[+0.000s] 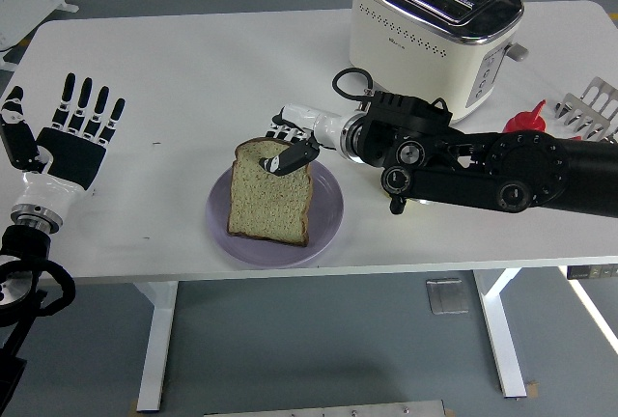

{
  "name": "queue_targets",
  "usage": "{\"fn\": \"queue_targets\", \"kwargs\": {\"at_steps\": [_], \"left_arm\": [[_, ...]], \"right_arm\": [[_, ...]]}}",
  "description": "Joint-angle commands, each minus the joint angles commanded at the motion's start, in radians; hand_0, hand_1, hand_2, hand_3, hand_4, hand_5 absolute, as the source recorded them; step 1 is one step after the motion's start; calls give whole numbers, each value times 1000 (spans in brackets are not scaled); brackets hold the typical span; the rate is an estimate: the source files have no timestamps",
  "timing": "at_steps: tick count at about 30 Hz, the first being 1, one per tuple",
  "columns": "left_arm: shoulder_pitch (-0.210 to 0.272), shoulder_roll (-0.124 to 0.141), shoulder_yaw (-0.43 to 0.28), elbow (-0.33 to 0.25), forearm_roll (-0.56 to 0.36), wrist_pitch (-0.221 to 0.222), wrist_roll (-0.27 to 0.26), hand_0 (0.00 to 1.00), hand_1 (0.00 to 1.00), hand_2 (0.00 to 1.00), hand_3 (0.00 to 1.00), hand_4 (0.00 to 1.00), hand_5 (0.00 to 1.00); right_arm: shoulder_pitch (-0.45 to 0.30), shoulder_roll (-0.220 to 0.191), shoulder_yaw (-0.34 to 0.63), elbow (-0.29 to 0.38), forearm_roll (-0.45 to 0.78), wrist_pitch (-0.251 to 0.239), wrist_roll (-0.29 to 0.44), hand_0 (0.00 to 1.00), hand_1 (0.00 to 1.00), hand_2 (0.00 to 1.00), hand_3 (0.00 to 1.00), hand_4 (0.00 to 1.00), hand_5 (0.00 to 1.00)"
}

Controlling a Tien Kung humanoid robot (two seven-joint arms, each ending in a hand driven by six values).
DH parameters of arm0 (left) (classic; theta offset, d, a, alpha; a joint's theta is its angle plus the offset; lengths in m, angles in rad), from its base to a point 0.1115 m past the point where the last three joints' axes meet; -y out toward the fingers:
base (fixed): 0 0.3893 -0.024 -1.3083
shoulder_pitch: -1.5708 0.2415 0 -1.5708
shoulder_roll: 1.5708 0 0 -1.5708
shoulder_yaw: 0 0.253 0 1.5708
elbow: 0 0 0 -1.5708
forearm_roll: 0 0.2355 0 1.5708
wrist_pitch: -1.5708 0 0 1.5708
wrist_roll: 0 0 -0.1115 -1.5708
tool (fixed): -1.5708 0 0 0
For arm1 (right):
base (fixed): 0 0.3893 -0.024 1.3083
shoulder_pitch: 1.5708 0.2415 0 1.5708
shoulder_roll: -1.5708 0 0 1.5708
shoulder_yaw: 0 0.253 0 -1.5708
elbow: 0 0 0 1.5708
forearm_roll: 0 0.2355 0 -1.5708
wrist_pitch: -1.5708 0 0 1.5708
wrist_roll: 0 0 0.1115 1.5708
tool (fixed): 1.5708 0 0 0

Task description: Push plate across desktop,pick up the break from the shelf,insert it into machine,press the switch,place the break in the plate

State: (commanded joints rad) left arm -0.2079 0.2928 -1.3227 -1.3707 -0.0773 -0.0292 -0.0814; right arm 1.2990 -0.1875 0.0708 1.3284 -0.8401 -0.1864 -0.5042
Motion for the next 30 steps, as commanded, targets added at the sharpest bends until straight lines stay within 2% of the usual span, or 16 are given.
{"fn": "queue_targets", "kwargs": {"at_steps": [17, 30], "left_arm": [[0, -3, -5, 27, 0, -5, 2, 785, 750, 709, 717, 694, 998], [2, -6, -4, 37, 0, -4, 2, 785, 750, 717, 728, 708, 998]], "right_arm": [[-3, -5, 0, -10, -55, 5, 38, 712, 735, 717, 663, 711, 331], [-4, 0, -15, -41, -180, -28, 79, 703, 724, 698, 659, 726, 353]]}}
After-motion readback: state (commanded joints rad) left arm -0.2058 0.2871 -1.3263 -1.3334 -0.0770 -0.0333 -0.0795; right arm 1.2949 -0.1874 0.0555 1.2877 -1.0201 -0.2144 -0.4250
